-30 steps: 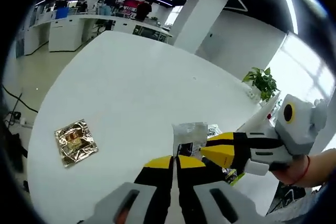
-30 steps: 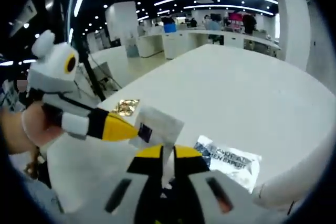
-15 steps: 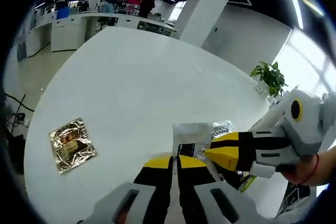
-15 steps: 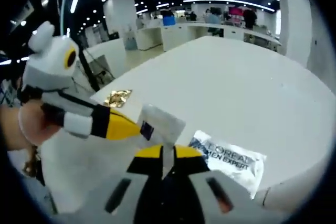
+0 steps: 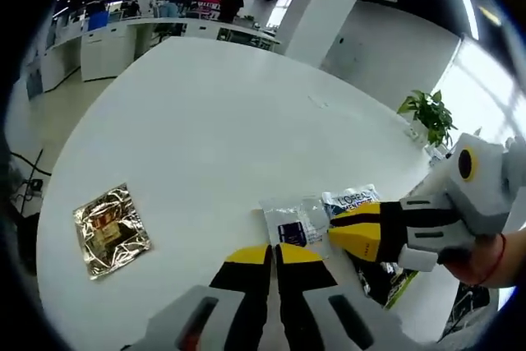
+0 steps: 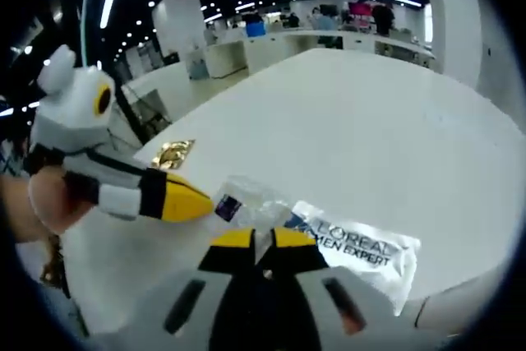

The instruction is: Arrange the skincare products in the storage area until every visible bottle or jar stands upright without overlapping.

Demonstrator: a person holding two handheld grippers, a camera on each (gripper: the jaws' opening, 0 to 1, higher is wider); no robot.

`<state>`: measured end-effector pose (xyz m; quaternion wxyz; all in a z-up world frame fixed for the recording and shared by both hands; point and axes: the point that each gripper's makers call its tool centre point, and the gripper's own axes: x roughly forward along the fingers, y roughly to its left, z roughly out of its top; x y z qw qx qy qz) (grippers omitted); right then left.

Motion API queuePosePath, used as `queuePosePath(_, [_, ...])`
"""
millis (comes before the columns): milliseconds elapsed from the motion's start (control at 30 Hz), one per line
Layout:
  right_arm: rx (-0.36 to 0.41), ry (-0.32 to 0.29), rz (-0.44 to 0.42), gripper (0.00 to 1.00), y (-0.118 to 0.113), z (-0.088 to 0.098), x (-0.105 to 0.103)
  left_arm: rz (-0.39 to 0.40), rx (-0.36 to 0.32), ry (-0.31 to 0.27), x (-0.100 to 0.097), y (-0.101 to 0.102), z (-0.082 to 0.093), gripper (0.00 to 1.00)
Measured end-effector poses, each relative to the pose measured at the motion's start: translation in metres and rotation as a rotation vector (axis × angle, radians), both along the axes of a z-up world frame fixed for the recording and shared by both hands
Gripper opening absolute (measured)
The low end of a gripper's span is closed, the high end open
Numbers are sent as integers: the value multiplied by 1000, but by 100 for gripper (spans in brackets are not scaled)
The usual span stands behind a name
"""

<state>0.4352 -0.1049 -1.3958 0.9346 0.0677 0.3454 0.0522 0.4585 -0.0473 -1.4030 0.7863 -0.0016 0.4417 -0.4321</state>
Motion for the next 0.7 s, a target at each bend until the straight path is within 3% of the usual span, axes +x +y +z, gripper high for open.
queuePosePath(533, [-24,-5,25,7,5,-3,3,-13,-3,-13,-4,-2,-2,3])
queuePosePath(700, [-77,-10,48,6,6,-4,4,-13,-11,-22,-5,-1,-2,3])
